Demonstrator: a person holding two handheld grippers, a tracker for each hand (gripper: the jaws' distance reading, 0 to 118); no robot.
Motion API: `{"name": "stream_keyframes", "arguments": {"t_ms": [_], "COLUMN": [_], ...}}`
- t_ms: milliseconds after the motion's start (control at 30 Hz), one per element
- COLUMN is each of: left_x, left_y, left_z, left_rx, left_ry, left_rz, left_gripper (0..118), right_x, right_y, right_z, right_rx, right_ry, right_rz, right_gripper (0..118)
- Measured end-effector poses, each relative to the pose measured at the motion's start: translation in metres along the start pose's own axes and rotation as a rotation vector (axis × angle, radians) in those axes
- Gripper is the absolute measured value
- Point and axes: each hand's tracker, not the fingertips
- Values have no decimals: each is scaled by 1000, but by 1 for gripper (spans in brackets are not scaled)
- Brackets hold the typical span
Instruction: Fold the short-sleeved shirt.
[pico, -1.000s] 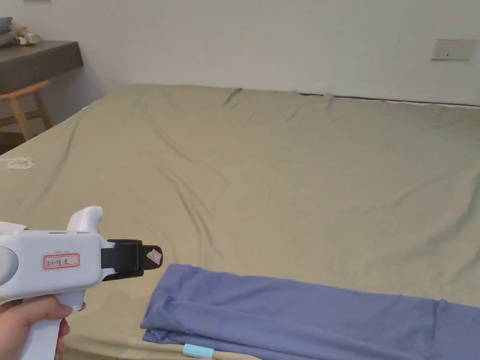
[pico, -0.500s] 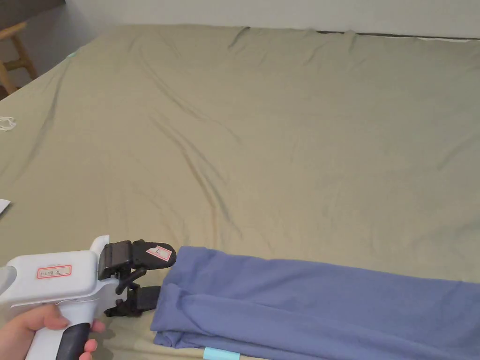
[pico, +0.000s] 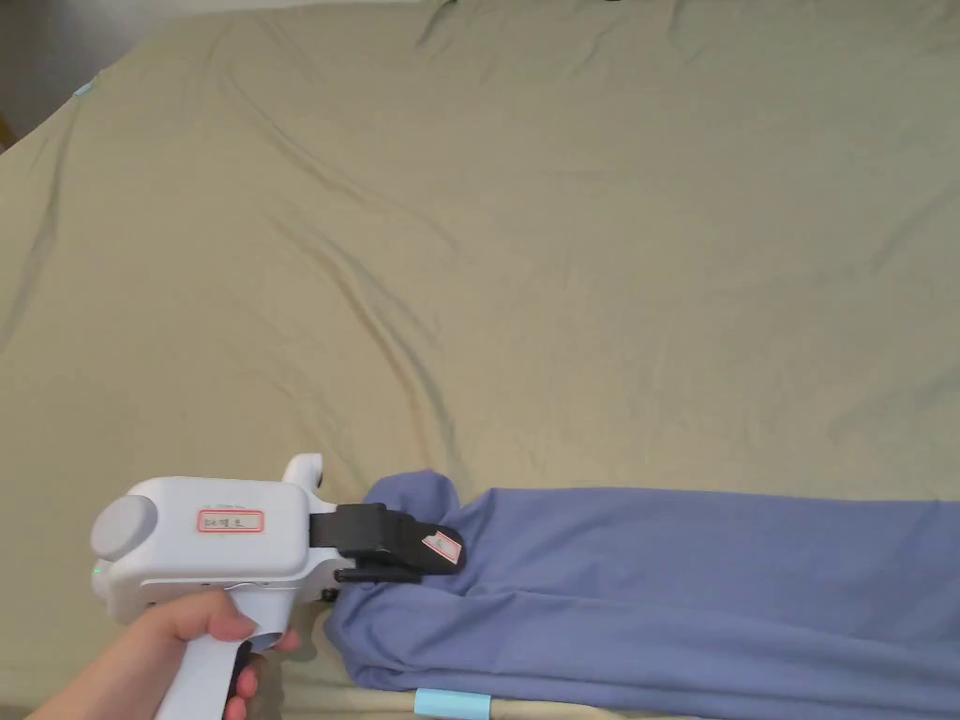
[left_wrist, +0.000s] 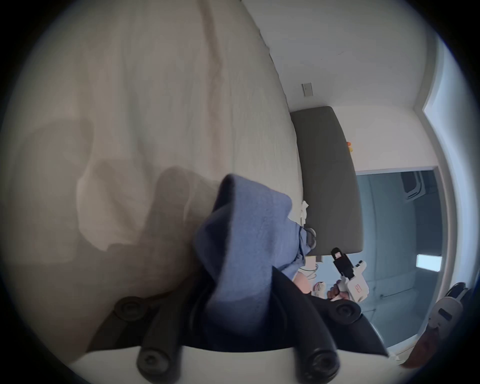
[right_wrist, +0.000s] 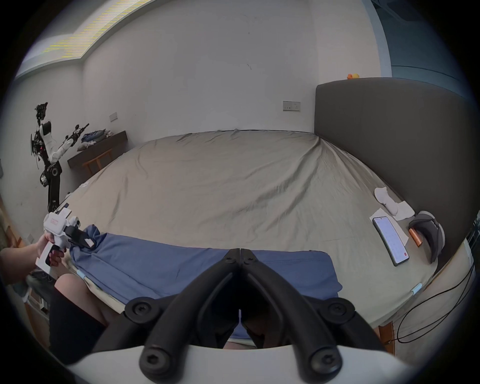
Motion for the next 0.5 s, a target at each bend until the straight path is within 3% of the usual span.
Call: {"name": "stream_keyframes", "arguments": {"t_ms": [167, 367, 500], "left_x": [36, 46, 52], "left_y": [8, 29, 37], "left_z": [41, 114, 144], "left_rx": [10, 92, 63], "left_ry": [31, 225, 457], "left_rz": [-14, 26, 56], "left_gripper": [11, 10, 10], "right_x": [9, 14, 18], "right_y": [4, 8, 15], "right_z": [0, 2, -5], "right_rx": [14, 43, 55], "right_ry": [16, 49, 83], "right_rz": [-9, -11, -11], "right_gripper": [2, 2, 2]}}
